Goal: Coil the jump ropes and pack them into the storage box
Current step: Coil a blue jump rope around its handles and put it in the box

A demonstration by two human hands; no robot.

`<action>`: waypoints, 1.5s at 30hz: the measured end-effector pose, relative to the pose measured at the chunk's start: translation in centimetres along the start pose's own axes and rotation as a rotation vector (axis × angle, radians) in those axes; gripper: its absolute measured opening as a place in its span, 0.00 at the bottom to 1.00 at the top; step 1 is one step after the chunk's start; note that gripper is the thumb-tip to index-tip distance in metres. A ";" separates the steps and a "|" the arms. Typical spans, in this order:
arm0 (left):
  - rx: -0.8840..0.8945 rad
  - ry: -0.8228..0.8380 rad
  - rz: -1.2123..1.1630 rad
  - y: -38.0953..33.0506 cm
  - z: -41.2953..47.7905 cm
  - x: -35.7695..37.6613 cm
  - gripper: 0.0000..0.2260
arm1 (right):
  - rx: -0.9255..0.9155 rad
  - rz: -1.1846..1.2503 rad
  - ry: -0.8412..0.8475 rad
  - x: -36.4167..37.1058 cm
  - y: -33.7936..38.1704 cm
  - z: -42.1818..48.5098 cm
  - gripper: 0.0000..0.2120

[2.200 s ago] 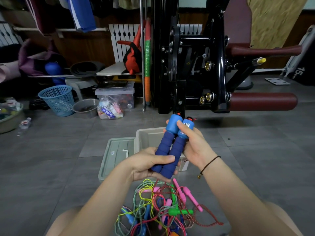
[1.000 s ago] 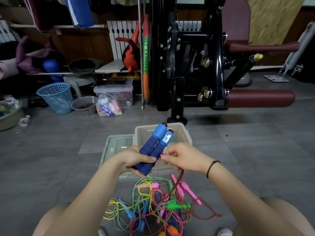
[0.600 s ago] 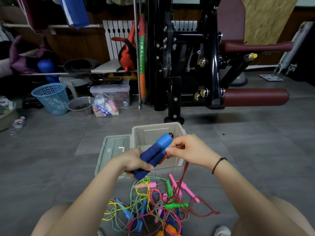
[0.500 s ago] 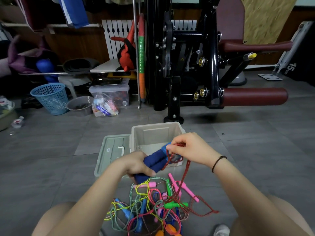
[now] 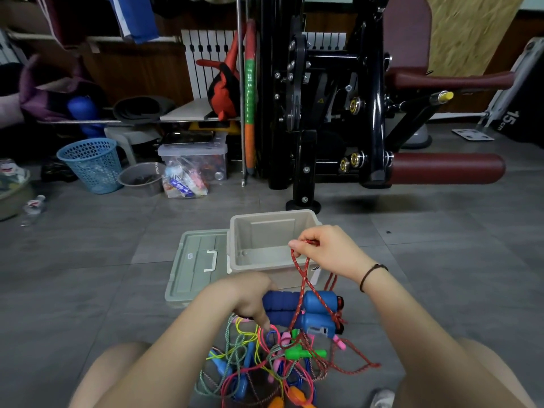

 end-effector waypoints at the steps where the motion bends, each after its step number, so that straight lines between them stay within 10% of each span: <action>1: -0.001 -0.014 -0.005 0.1 -0.1 -0.2 0.17 | 0.004 -0.001 -0.006 -0.2 -0.1 0.1 0.12; 10: -0.218 -0.131 -0.119 2.6 -1.3 -1.5 0.19 | 0.124 -0.024 -0.048 -1.5 -1.6 -0.1 0.11; 23: -0.001 -0.426 -1.446 3.1 -4.0 -4.1 0.13 | 0.229 -0.192 0.392 0.3 -2.2 -1.9 0.22; 27: 0.141 -0.239 -1.422 1.1 -4.9 -3.6 0.16 | 0.161 0.009 0.036 0.0 -1.5 -0.8 0.39; 35: 0.293 -0.070 -1.474 -0.2 -4.9 -3.2 0.19 | 0.135 0.623 -0.024 3.3 3.7 -1.2 0.12; 45: -0.146 -0.422 -1.137 3.3 -2.8 -2.7 0.09 | -0.050 -0.381 0.210 4.1 2.0 -0.6 0.12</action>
Point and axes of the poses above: each hand's wrist, its own z-axis towards the middle knuckle, its own x-axis out of the palm, y = z × x, the point moved 3 cm from there along z, towards the middle knuckle, and after that the axes turned 2 degrees about x, right-handed, at the moved point
